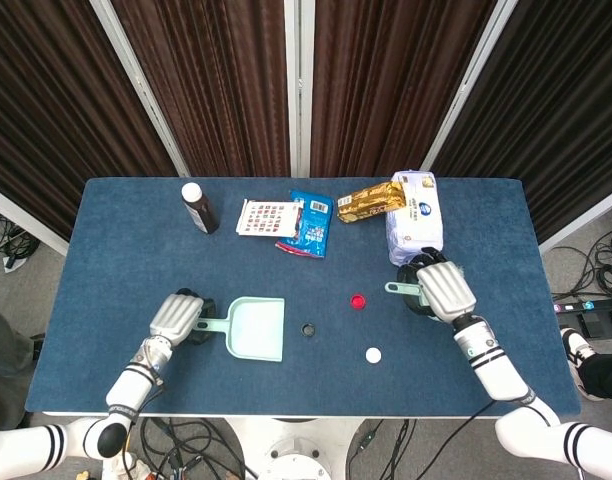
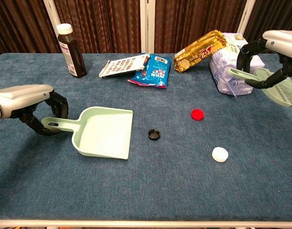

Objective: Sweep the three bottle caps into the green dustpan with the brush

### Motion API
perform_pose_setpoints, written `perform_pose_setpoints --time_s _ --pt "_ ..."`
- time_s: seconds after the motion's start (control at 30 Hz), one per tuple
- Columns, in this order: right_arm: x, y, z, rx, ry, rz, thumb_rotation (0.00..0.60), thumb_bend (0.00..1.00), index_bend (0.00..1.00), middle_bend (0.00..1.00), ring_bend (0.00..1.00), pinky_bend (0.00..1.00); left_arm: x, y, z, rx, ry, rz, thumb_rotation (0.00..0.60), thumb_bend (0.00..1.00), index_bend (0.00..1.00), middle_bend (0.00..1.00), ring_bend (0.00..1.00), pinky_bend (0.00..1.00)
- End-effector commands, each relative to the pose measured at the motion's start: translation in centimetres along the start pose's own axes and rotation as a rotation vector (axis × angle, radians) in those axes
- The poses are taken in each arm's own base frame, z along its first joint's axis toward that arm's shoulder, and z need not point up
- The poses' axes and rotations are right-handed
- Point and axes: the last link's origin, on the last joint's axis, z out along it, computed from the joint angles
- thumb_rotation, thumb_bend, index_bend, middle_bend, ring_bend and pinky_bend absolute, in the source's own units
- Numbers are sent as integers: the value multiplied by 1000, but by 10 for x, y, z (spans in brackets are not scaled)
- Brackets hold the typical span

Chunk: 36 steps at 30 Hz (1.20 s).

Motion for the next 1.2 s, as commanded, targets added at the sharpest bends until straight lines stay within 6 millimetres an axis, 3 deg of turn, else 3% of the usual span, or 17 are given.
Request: perform_pose_setpoints --time_s 0.03,0.6,0.83,1.2 --pt "-6 -7 5 40 -35 26 600 522 713 641 276 164 1 0 0 -3 -6 3 600 384 582 533 350 221" --pt "-55 -70 64 334 -161 224 600 606 734 647 276 176 6 3 7 -18 -55 49 600 383 582 534 350 222" --pt "-74 -92 74 398 -171 323 600 626 748 653 277 176 11 6 11 -29 -62 76 600 384 582 535 350 222" --pt "-84 -142 75 527 -189 545 600 628 760 666 295 186 10 10 16 -28 -72 85 600 386 584 536 350 222"
